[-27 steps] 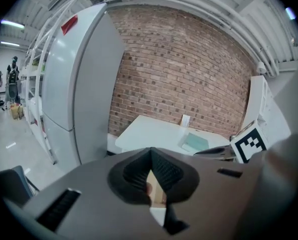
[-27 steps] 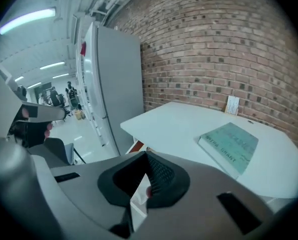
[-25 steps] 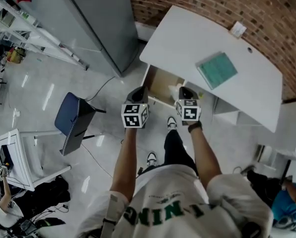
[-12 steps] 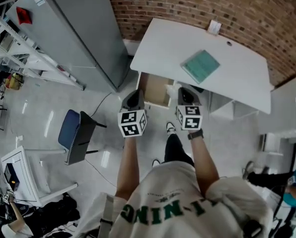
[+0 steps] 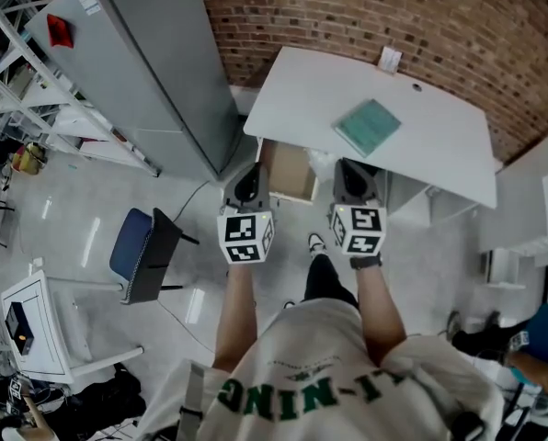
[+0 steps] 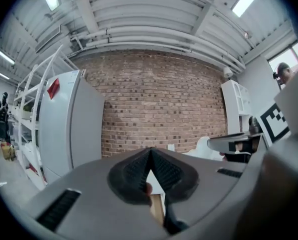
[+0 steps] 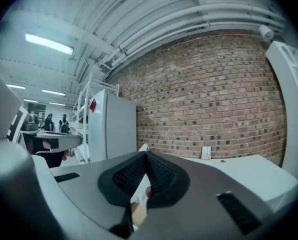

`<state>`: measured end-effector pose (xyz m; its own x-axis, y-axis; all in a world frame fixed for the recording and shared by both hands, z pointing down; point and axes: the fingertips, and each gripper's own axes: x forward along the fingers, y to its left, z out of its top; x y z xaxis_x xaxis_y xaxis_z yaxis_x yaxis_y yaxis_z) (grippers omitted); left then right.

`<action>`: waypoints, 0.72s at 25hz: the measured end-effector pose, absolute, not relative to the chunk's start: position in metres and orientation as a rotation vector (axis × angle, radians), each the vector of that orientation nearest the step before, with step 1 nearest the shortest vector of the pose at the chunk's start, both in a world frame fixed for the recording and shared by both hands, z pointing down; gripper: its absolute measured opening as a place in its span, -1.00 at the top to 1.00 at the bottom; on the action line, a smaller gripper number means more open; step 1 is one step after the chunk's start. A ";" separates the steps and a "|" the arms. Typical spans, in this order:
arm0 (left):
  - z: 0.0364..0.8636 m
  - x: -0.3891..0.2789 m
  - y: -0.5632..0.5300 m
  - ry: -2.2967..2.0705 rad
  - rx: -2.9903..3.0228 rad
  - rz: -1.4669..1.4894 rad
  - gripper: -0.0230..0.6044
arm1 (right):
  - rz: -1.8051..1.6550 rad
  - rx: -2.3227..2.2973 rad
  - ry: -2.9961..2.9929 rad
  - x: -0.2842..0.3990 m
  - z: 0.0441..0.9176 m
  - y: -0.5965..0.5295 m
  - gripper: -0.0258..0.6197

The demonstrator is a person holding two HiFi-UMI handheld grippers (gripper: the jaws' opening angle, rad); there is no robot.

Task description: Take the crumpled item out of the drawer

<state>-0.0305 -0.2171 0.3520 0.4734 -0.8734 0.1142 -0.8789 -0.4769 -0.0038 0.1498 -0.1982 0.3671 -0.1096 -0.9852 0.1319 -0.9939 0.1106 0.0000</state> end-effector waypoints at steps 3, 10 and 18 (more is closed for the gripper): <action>0.342 -0.033 -0.209 -1.589 2.674 0.136 0.95 | 0.119 2.044 -2.270 0.147 0.361 -0.189 0.91; 0.340 -0.039 -0.205 -1.590 2.658 0.092 0.95 | 0.119 2.063 -2.267 0.146 0.357 -0.186 0.91; 0.342 -0.045 -0.200 -1.596 2.667 0.079 0.95 | 0.116 2.055 -2.295 0.136 0.353 -0.180 0.91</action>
